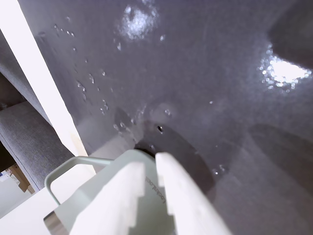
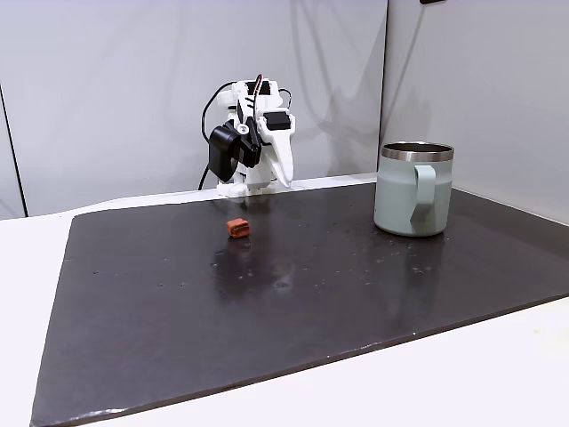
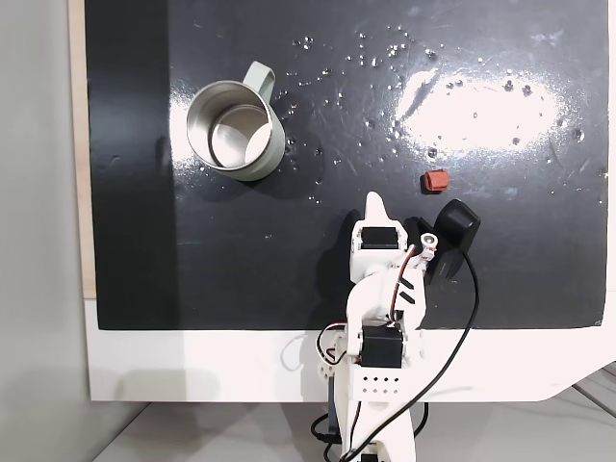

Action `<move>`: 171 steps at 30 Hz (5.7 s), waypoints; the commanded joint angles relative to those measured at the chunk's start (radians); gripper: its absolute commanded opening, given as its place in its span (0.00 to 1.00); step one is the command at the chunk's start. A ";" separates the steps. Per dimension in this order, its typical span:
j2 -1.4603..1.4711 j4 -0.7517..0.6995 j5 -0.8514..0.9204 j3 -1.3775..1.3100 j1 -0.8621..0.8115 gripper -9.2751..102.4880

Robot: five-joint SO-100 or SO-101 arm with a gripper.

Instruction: Grasp a cube and put it in the cup.

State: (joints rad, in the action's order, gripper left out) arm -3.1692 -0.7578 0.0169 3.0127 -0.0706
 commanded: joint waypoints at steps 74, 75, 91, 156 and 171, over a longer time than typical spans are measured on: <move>1.097 -0.512 0.414 -1.298 -0.233 0.08; 1.115 -0.528 0.433 -1.310 -0.233 0.08; 1.330 -0.684 0.643 -1.405 -0.252 0.08; 1.890 -0.650 0.586 -1.605 -0.337 0.31; 1.899 -0.650 0.586 -1.603 -0.336 0.26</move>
State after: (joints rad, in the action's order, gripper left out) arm -1.2609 -1.4174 0.5998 1.4665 -0.4019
